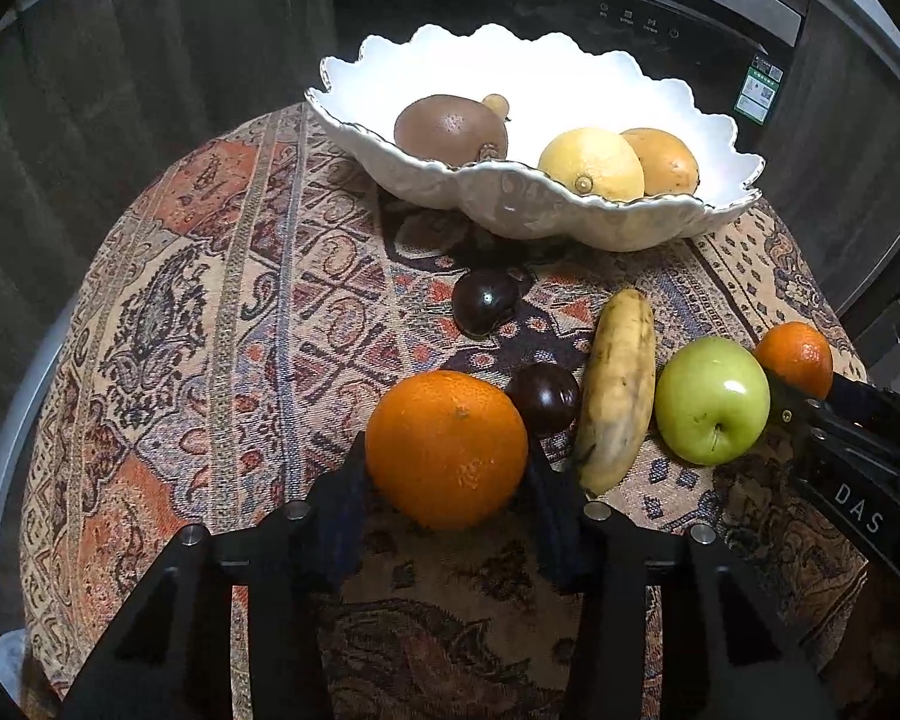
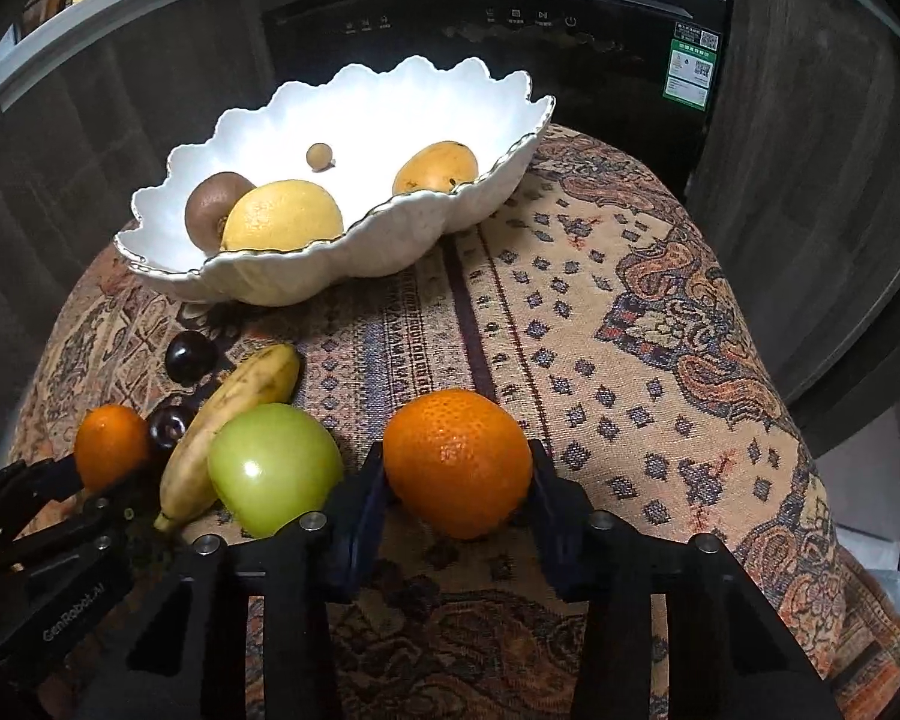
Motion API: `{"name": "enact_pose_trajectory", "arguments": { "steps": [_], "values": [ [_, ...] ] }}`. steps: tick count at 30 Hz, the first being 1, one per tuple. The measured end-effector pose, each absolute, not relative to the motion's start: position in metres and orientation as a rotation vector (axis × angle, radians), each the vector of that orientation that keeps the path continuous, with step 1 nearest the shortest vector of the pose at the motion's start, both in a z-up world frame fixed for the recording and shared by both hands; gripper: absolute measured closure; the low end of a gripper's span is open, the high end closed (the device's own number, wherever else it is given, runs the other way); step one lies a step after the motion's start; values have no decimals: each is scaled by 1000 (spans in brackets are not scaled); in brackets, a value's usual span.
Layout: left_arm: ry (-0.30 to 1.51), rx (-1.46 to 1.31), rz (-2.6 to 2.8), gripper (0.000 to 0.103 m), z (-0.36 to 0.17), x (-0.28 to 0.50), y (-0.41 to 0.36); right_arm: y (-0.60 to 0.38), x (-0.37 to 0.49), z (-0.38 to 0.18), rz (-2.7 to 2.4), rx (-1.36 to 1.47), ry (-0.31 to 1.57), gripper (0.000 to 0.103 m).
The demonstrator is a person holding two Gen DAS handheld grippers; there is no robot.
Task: Organize fruits
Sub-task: 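Close the left tool on its orange while the right tool closes on the other orange, then lift both oranges and carry them over the white bowl with both tools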
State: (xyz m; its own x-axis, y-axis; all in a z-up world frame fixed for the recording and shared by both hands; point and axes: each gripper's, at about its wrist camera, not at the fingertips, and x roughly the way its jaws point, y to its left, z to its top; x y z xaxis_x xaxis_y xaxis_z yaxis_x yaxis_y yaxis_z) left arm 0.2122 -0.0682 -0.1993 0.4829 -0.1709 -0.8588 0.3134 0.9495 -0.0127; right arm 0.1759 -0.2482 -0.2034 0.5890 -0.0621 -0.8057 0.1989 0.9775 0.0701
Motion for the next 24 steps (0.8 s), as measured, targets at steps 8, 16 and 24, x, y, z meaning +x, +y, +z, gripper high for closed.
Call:
{"name": "enact_pose_trajectory", "arguments": {
  "steps": [8,16,24],
  "values": [
    [997,151,-284,58,-184,205,-62,-242,169,-190,-144,143,899,60],
    [967,160,-280,58,-169,197,-61,-243,160,-178,-143,140,873,60],
    [943,167,-280,58,-151,194,-64,-246,155,-161,-147,140,832,60]
  ]
}}
